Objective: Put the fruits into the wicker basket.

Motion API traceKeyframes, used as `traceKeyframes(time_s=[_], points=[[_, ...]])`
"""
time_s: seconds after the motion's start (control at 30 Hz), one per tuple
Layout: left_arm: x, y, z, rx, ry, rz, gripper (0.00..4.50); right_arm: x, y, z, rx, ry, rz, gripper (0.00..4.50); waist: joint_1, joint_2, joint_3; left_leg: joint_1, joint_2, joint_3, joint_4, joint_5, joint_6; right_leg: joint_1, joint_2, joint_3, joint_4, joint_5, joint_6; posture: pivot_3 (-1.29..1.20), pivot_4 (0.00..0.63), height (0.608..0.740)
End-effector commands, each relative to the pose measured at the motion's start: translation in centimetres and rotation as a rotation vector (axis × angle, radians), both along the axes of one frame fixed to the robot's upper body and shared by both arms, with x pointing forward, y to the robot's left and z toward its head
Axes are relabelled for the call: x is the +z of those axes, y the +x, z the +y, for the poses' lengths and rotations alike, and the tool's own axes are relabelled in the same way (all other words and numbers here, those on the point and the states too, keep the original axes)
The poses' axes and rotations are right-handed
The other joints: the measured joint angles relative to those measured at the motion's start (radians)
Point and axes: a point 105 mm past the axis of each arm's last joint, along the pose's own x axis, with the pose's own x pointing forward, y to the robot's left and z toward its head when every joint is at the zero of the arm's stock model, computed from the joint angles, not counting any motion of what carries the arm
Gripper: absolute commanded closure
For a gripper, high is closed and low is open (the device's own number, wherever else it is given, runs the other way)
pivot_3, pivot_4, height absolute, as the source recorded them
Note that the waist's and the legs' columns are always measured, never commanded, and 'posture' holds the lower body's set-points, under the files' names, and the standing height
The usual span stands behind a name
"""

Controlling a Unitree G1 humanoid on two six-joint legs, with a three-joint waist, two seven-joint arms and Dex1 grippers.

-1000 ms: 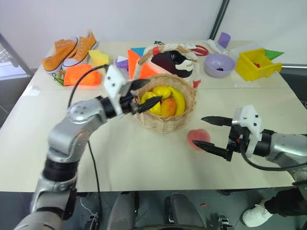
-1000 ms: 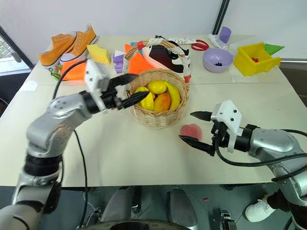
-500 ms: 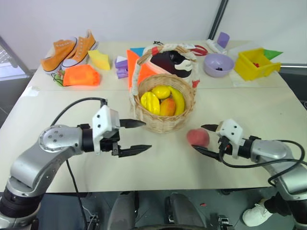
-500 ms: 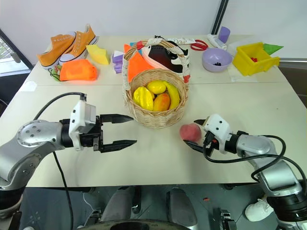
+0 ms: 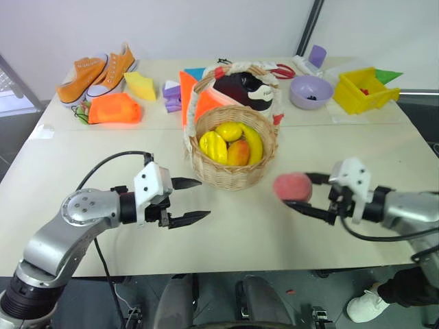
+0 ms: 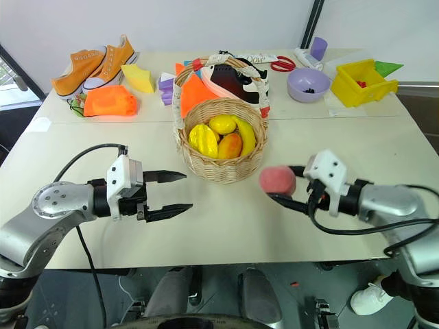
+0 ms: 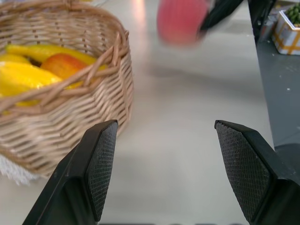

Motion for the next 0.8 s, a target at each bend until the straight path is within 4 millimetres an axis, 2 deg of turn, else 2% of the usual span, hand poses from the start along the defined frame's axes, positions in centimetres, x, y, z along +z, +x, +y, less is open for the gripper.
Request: traceKeyframes(time_s=[0.03,0.1,0.17,0.27,0.33,0.37,0.4,0.43,0.53,0.63,0.7,0.8], points=[[0.4,0.7,1.3,0.068,-0.014,-0.052,0.97,2.6,2.2,2.2,-0.048,0.088,-0.105,1.59,0.005,0.000,0.000,0.000,0.000,0.000,0.000,0.000,0.000,0.000,0.000,0.000,0.000,0.000,0.000,0.00,0.150,0.733],[0.1,0.8,1.7,0.087,-0.010,-0.058,0.97,2.8,3.6,3.7,-0.064,0.111,-0.104,1.59,0.005,0.000,0.000,-0.001,0.000,0.000,0.000,0.000,0.000,-0.001,0.000,0.000,0.000,0.000,0.000,0.00,0.150,0.733],[0.2,0.8,1.8,0.101,-0.020,-0.066,0.97,2.0,4.9,4.7,-0.088,0.090,-0.089,1.59,0.013,-0.001,0.000,-0.003,0.000,0.000,0.000,0.000,0.000,-0.003,0.000,0.000,0.000,0.000,0.000,0.00,0.150,0.733],[0.5,0.9,1.9,0.115,-0.034,-0.078,0.97,0.2,7.6,5.2,-0.190,0.044,-0.066,1.59,0.015,-0.001,0.000,-0.004,-0.001,0.000,0.000,0.000,0.000,-0.003,-0.002,0.000,-0.001,0.000,0.000,0.00,0.150,0.733],[0.7,0.8,1.8,0.119,-0.041,-0.085,0.97,-0.3,8.5,5.6,-0.209,0.039,-0.062,1.59,0.011,-0.001,0.000,-0.004,-0.002,0.000,0.001,0.000,0.000,-0.003,-0.002,0.000,-0.001,0.000,0.000,0.00,0.150,0.733],[0.8,0.7,1.7,0.119,-0.043,-0.089,0.97,-0.3,8.5,5.7,-0.202,0.046,-0.060,0.57,0.011,-0.001,0.000,-0.004,-0.002,0.000,0.001,0.000,0.000,-0.004,-0.002,0.000,0.000,0.000,0.000,0.00,0.150,0.733],[0.9,0.6,1.6,0.117,-0.044,-0.091,0.97,0.2,8.3,5.7,-0.185,0.060,-0.079,0.21,0.011,-0.001,0.000,-0.004,-0.002,0.000,0.000,0.000,0.000,-0.004,-0.002,0.000,0.000,0.000,0.000,0.00,0.150,0.733],[1.0,0.4,1.6,0.114,-0.045,-0.093,0.97,0.9,7.9,5.6,-0.169,0.062,-0.111,0.10,0.010,0.000,0.000,-0.004,-0.002,0.000,0.000,0.000,0.000,-0.004,-0.002,0.000,0.000,0.000,0.000,0.00,0.150,0.733],[1.1,0.0,1.0,0.082,-0.036,-0.095,0.97,2.5,5.9,4.5,-0.110,0.034,-0.199,0.10,0.013,0.000,0.000,-0.005,-0.002,0.000,-0.001,0.000,0.000,-0.004,-0.002,0.000,0.000,0.000,0.000,0.00,0.150,0.733],[1.8,-0.3,-0.2,0.044,-0.054,-0.123,0.97,3.1,3.8,2.8,-0.081,0.025,-0.165,0.10,0.016,0.000,0.000,-0.005,-0.002,0.000,0.000,0.000,0.000,-0.003,-0.002,-0.001,-0.001,0.000,0.000,0.00,0.150,0.733],[2.3,-0.4,-0.9,0.019,-0.068,-0.138,0.97,3.1,3.5,1.5,-0.121,0.021,-0.138,0.10,0.011,0.000,0.000,-0.005,-0.002,0.000,0.001,0.000,0.000,-0.003,-0.002,-0.001,-0.001,0.000,0.000,0.00,0.150,0.733],[3.3,-0.2,-1.9,-0.007,-0.103,-0.161,0.97,3.1,4.4,-0.1,-0.250,0.056,-0.141,0.10,0.003,0.000,0.000,-0.002,-0.001,0.000,0.000,0.000,0.000,-0.001,-0.002,0.000,0.000,0.000,0.000,0.00,0.150,0.733]])
